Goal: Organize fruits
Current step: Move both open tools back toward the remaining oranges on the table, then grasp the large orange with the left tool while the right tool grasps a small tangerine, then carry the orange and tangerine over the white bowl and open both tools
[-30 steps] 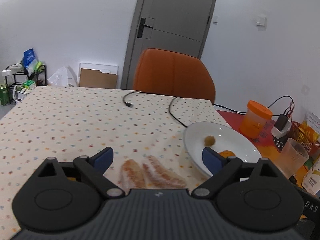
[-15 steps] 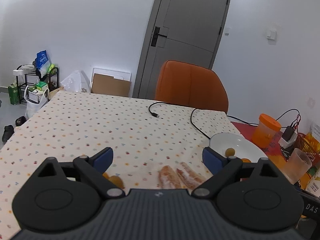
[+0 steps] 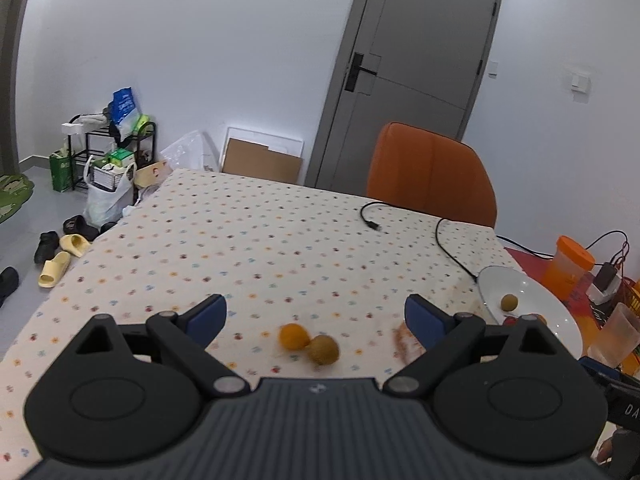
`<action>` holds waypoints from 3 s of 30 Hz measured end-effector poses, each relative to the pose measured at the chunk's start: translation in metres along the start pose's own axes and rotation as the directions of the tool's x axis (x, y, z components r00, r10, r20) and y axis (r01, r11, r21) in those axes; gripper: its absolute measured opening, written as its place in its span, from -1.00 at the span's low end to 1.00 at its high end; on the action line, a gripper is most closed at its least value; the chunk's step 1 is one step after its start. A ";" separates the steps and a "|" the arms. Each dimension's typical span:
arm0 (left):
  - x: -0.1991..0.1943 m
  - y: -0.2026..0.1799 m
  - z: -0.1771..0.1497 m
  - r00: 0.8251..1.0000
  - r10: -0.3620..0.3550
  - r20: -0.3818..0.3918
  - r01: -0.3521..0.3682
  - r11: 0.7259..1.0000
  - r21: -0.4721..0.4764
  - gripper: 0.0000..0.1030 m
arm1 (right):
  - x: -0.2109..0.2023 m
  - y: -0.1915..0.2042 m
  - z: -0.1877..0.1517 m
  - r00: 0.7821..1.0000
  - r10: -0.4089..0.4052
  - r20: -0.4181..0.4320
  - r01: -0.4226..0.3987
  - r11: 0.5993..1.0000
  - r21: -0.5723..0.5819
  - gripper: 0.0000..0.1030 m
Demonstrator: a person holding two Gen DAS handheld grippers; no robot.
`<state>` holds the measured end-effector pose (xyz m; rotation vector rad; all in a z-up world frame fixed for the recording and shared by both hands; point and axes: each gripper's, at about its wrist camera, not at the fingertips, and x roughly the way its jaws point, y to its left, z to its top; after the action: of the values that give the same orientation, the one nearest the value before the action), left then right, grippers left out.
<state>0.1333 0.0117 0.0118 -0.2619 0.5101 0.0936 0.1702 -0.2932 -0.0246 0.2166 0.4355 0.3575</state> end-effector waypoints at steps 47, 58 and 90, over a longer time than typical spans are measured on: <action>-0.004 0.017 -0.072 0.994 -0.069 -0.087 0.063 0.995 -0.075 0.45 | 0.039 0.062 -0.043 0.960 0.184 -0.213 -0.211 0.971 -0.112 0.03; -0.001 0.006 -0.075 0.989 -0.099 -0.106 0.094 0.994 -0.054 0.19 | 0.046 0.053 -0.047 0.957 0.184 -0.226 -0.202 0.978 -0.058 -0.61; 0.006 -0.043 -0.057 0.985 -0.146 -0.088 0.147 0.989 -0.004 -0.38 | 0.007 0.002 -0.014 0.988 0.122 -0.092 -0.123 0.992 0.002 -0.61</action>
<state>0.1184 -0.0445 -0.0291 -0.3010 0.5767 -0.0622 0.1694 -0.2874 -0.0392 0.2249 0.5139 0.4901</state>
